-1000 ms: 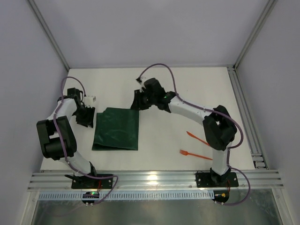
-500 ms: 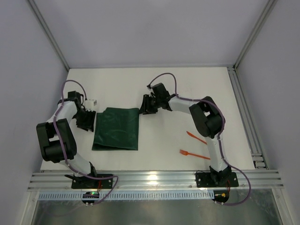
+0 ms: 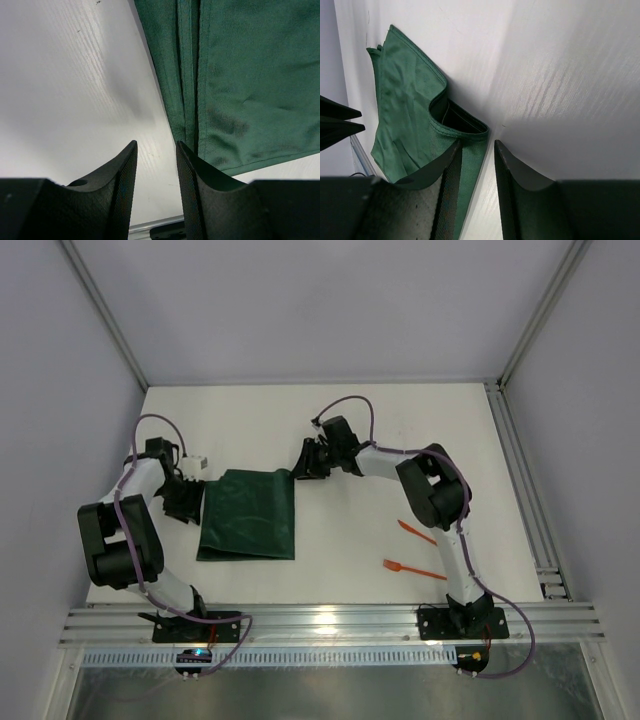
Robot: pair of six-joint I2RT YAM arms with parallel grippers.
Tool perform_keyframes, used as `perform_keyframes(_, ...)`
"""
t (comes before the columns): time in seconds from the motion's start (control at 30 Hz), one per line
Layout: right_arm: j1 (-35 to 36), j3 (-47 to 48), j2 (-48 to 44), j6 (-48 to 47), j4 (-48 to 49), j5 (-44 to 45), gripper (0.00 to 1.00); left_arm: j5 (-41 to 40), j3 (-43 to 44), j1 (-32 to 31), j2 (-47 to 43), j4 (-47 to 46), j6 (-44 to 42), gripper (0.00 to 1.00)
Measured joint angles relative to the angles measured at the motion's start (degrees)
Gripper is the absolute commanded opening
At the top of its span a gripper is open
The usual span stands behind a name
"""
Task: Fold the napkin into a case and place the utensils inside
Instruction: Rotate the square-folded napkin at the center of the board.
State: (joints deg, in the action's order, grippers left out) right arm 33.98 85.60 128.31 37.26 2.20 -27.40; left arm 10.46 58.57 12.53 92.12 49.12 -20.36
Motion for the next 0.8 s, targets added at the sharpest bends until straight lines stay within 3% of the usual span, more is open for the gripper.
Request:
perform_keyframes(0.23,-0.2,-3.52,-1.57,0.09,2.75,0.11,0.37,0.0,-0.15,0.15,-0.02,0.0,-0.68,0.39)
perform_keyframes(0.4,-0.74,-8.13,-5.97,-1.11,2.43,0.37,0.48,0.0,-0.15,0.24,-0.02,0.02,-0.92,0.39)
perform_keyframes(0.8,-0.81,-0.26,-1.55,-1.36,2.36,-0.31,0.51,0.02,-0.17,0.24,-1.44,0.74,-1.09,0.4)
